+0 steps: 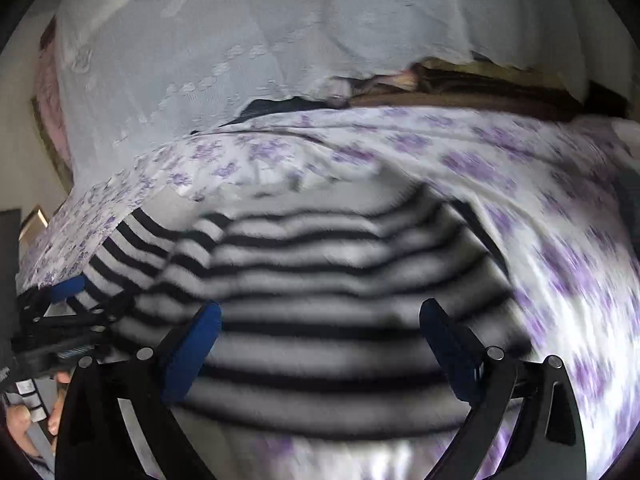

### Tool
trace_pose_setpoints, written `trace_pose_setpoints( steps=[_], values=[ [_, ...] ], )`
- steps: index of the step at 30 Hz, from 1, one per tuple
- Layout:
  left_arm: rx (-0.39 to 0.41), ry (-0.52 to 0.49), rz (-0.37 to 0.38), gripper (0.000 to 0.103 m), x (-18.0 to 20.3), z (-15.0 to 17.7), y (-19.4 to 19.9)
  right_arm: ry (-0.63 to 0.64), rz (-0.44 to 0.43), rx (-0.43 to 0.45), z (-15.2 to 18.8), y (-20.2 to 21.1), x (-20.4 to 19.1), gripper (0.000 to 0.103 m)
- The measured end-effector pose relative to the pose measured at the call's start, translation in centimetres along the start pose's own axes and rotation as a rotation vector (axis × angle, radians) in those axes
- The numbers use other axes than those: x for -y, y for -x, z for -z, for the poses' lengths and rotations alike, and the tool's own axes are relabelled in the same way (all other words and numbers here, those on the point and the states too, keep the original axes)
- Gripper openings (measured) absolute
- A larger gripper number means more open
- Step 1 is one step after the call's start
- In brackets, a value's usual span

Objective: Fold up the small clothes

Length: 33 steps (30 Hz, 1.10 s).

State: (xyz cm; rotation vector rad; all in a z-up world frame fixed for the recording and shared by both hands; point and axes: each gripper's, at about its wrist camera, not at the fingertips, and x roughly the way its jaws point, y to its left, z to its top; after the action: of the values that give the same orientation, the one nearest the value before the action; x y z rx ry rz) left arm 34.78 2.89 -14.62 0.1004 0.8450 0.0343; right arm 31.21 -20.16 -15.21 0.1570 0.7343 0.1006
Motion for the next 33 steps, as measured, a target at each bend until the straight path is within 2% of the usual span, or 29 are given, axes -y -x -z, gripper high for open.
trace_pose_setpoints(
  steps=[2,5,8,9,10,15,17,18,19,20,22,23,25,28,30,31,33],
  values=[
    [-0.045,0.0,0.032,0.099,-0.8,0.9,-0.7,0.043,-0.005,-0.043,0.8,-0.4,0.0,0.1],
    [-0.053,0.013,0.059,0.099,-1.3,1.0,-0.8,0.078,0.028,-0.039,0.9,-0.3,-0.7,0.1],
    [-0.006,0.034,0.025,0.099,-1.4,0.6,0.8,0.041,0.021,0.057,0.4,1.7,-0.7,0.1],
    [0.019,0.038,0.014,0.099,-1.4,0.0,1.3,0.031,0.007,0.098,-0.5,2.5,-0.8,0.1],
    [0.039,0.041,0.01,0.099,-1.3,-0.7,1.8,0.027,0.004,0.103,-1.7,2.6,-1.1,0.1],
    [-0.024,0.068,0.007,0.099,0.6,-4.5,-0.1,-0.051,0.04,-0.05,-6.5,-2.1,-2.3,0.1],
    [-0.059,0.07,0.028,0.099,1.3,-4.7,-2.6,-0.053,0.05,-0.062,-6.5,-4.7,-2.2,0.1],
    [-0.075,0.048,0.013,0.099,1.6,-4.2,-4.4,-0.027,0.081,-0.085,-5.7,-6.5,-2.0,0.1],
    [-0.054,0.026,0.006,0.099,1.9,-3.6,-5.5,0.009,0.101,-0.092,-4.7,-8.0,-2.1,0.1],
    [-0.001,0.031,0.011,0.099,1.9,-3.2,-5.3,0.021,0.107,-0.081,-5.0,-7.5,-2.3,0.1],
    [-0.005,0.01,-0.004,0.099,2.2,-3.5,-4.4,0.035,0.092,-0.065,-5.0,-6.7,-2.7,0.1],
    [0.018,0.005,-0.015,0.099,2.1,-3.4,-3.9,0.04,0.087,-0.053,-4.7,-6.5,-2.7,0.1],
    [0.062,0.039,-0.052,0.099,1.4,-3.3,-2.8,0.0,0.09,-0.032,-4.4,-5.6,-2.0,0.1],
    [0.113,0.14,-0.014,0.099,-1.1,-3.4,-0.8,-0.033,0.082,0.054,-3.9,-2.3,-1.8,0.1],
    [0.085,0.204,0.001,0.099,-2.7,-3.3,-1.0,-0.003,0.089,0.078,-3.0,-1.3,-2.3,0.1],
    [0.048,0.211,0.012,0.099,-3.1,-3.3,-1.7,0.032,0.105,0.046,-2.5,-1.7,-2.7,0.1],
    [-0.084,0.172,-0.011,0.099,-2.5,-3.0,-4.9,0.103,0.137,-0.051,-1.5,-3.8,-3.6,0.1]
  ],
)
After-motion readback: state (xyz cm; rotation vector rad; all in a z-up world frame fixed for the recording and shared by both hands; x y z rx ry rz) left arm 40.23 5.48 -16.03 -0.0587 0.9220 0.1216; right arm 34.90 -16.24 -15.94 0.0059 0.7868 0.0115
